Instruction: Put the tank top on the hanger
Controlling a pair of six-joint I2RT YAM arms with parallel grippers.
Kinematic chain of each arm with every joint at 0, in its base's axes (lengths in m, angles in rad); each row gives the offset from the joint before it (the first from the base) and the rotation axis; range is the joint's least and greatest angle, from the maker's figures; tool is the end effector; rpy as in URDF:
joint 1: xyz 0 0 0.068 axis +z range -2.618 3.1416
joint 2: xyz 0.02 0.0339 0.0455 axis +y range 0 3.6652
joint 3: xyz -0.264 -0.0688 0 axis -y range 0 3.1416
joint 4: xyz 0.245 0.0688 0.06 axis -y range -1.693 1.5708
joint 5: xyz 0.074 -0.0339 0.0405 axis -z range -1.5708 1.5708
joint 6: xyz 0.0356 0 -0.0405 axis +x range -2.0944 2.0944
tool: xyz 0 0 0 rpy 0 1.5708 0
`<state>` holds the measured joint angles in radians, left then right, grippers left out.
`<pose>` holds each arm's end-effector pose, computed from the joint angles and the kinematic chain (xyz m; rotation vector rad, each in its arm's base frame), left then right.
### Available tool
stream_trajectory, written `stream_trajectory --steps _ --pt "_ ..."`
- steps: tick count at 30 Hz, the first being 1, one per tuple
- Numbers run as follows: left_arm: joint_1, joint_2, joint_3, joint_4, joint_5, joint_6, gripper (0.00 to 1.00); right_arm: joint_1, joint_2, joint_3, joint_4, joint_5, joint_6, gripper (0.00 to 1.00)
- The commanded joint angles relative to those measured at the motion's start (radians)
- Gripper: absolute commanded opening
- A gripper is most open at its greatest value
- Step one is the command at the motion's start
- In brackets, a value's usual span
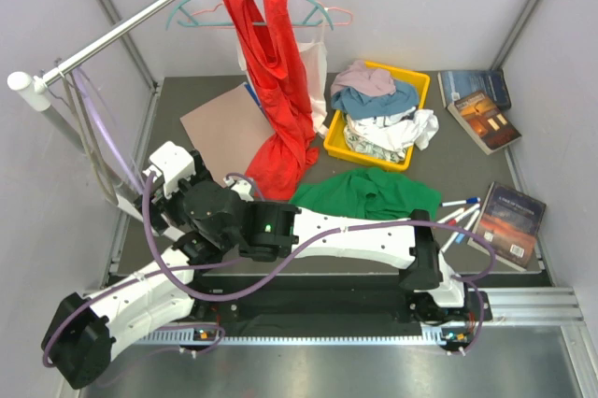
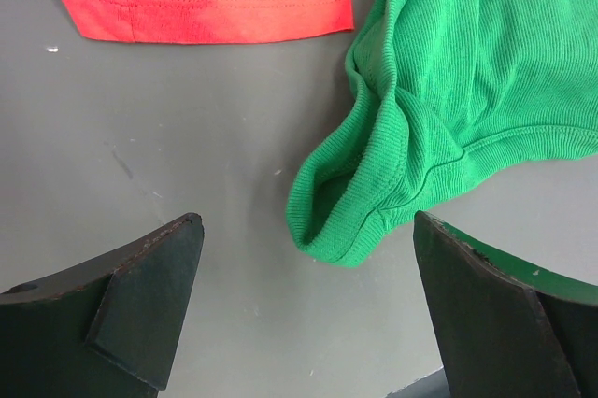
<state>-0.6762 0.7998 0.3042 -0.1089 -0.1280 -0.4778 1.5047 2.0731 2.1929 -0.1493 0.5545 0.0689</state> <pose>0.1355 -0.1029 0.1770 0.1453 2.2121 -0.5151 0.0509 0.4851 0.4307 -0.7158 1.4882 0.7745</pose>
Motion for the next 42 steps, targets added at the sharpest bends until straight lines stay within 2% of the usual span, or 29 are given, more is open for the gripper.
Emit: stream_trajectory --steps 1,4,15,16,18,19,24,25,27,36,42 --pt "0.000 -0.025 -0.013 0.015 -0.018 -0.012 0.99 0.006 -0.073 -0.033 0.062 0.039 -0.055 0.83" --pt "0.000 -0.024 -0.011 0.015 -0.018 -0.012 0.99 0.000 -0.084 -0.064 0.100 -0.039 -0.061 0.83" --pt "0.000 -0.021 -0.011 0.015 -0.021 -0.013 0.99 -0.040 -0.010 0.016 0.116 -0.131 -0.063 0.65" --pt "0.000 -0.019 -0.011 0.015 -0.021 -0.013 0.99 -0.041 -0.007 0.019 0.120 -0.134 -0.063 0.57" --pt "0.000 -0.019 -0.011 0.015 -0.021 -0.013 0.99 -0.046 -0.002 0.027 0.134 -0.134 -0.063 0.48" --pt "0.000 -0.020 -0.011 0.015 -0.021 -0.013 0.99 -0.047 -0.001 0.027 0.137 -0.133 -0.061 0.39" --pt "0.000 -0.020 -0.011 0.015 -0.024 -0.015 0.99 -0.052 -0.008 0.025 0.142 -0.111 -0.103 0.17" --pt "0.000 -0.017 -0.011 0.015 -0.022 -0.013 0.99 -0.052 -0.008 0.024 0.143 -0.110 -0.104 0.07" --pt "0.000 -0.017 -0.011 0.017 -0.021 -0.013 0.99 -0.055 -0.014 0.021 0.167 -0.102 -0.104 0.00" --pt "0.000 -0.007 -0.008 0.018 -0.021 -0.013 0.99 -0.060 -0.056 -0.007 0.232 -0.001 -0.152 0.00" --pt "-0.002 -0.002 -0.007 0.020 -0.021 -0.013 0.99 -0.074 -0.123 -0.082 0.307 0.033 -0.188 0.00"
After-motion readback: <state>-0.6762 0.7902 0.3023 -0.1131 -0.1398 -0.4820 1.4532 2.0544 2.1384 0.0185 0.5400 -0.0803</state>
